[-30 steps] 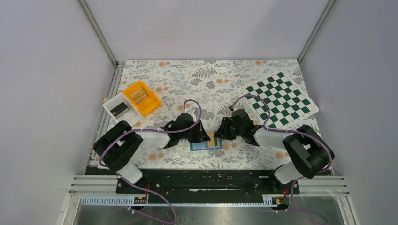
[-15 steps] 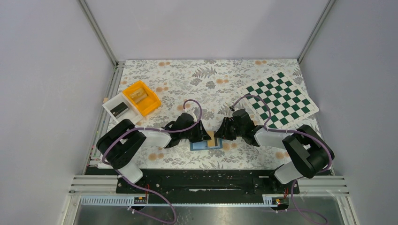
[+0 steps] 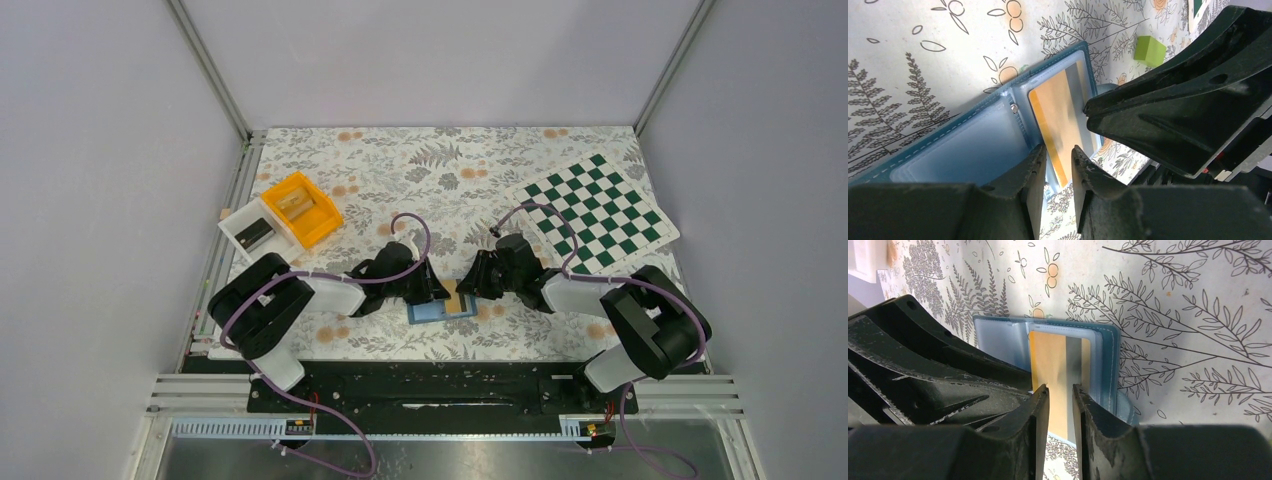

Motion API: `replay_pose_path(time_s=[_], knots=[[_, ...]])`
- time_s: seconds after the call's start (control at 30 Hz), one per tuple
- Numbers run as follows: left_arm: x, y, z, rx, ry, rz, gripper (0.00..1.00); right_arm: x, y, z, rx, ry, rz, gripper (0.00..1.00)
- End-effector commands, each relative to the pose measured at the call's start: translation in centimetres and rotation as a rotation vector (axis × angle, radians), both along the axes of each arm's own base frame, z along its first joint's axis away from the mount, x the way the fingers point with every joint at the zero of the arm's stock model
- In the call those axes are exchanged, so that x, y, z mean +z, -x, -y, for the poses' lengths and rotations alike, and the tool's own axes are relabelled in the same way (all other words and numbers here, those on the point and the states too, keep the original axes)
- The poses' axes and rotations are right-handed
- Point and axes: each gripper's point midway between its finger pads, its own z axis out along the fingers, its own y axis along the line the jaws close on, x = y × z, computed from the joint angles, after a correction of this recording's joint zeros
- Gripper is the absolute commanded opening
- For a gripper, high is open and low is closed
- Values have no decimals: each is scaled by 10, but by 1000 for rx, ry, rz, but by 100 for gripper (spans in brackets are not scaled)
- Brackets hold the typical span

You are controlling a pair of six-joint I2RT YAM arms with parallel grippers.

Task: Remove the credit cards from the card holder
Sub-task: Remove the credit card from the card holder.

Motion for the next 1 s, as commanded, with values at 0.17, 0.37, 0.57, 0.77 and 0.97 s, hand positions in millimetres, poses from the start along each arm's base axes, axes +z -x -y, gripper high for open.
replay_pose_path(time_s=[0.17, 0.37, 0.57, 0.77, 0.97], knots=[[33, 1, 26, -60, 164, 55, 24, -32, 21, 13, -7, 56, -107, 30], [20, -2, 19, -22, 106, 32, 25, -23, 19, 13, -10, 47, -91, 30], [4, -2, 5, 14, 16, 20, 27, -11, 12, 28, -32, 135, -35, 36], [4, -3, 4, 18, 8, 25, 27, -16, 12, 34, -30, 174, -37, 39], [3, -4, 5, 11, 6, 23, 27, -13, 10, 43, -39, 231, -19, 39]])
